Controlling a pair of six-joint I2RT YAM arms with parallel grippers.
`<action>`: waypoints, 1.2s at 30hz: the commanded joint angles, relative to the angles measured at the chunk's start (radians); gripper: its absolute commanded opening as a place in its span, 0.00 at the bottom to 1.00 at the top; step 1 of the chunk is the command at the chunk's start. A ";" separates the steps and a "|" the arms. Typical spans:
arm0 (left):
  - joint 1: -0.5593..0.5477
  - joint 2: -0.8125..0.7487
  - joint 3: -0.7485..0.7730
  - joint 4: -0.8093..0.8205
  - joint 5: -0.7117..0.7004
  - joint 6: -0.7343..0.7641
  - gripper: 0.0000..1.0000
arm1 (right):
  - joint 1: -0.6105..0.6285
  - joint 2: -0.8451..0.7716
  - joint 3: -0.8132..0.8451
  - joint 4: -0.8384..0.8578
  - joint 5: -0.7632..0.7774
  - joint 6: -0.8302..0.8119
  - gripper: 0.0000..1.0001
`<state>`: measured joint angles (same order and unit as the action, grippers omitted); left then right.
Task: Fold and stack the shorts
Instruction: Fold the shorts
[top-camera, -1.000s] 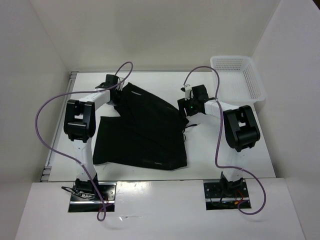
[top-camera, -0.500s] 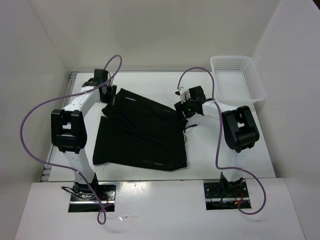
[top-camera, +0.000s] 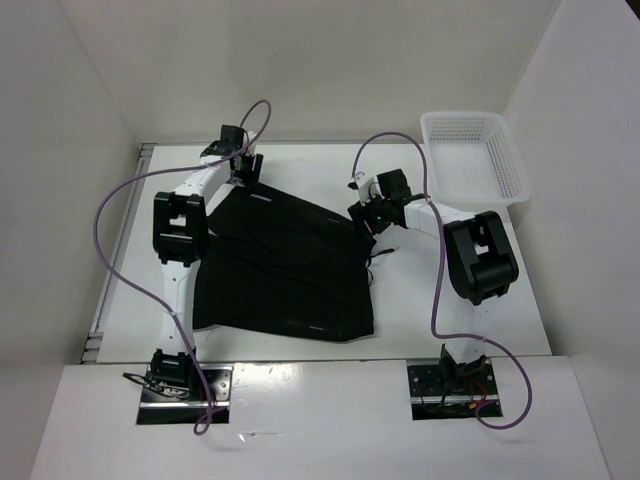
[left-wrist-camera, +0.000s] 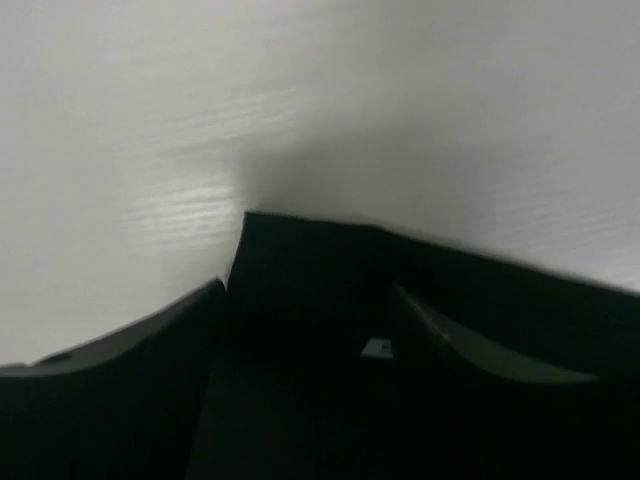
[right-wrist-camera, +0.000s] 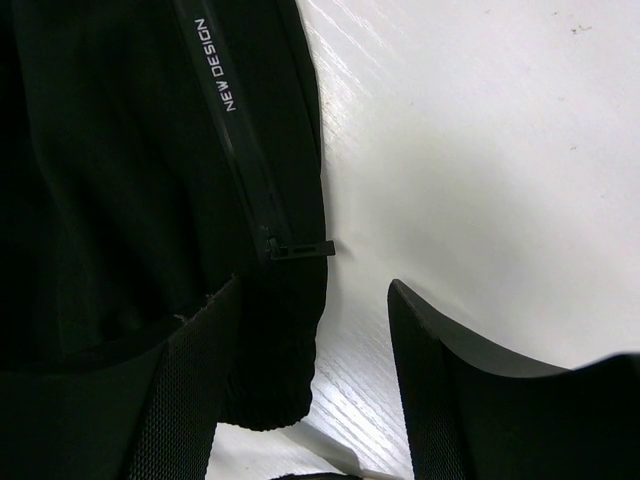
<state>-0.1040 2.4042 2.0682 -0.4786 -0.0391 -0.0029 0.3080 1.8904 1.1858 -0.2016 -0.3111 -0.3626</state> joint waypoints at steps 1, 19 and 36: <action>0.004 0.036 0.099 -0.029 0.045 0.003 0.74 | 0.008 0.013 0.043 -0.010 -0.002 -0.026 0.65; -0.043 0.082 0.004 -0.003 0.160 0.003 0.32 | 0.008 0.004 0.032 -0.050 0.010 -0.101 0.34; 0.027 -0.178 0.167 0.026 0.022 0.003 0.00 | 0.026 0.125 0.466 0.082 0.340 -0.104 0.00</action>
<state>-0.0837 2.3791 2.2208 -0.4675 0.0345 -0.0036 0.3199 2.0212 1.5845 -0.1772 -0.0471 -0.4404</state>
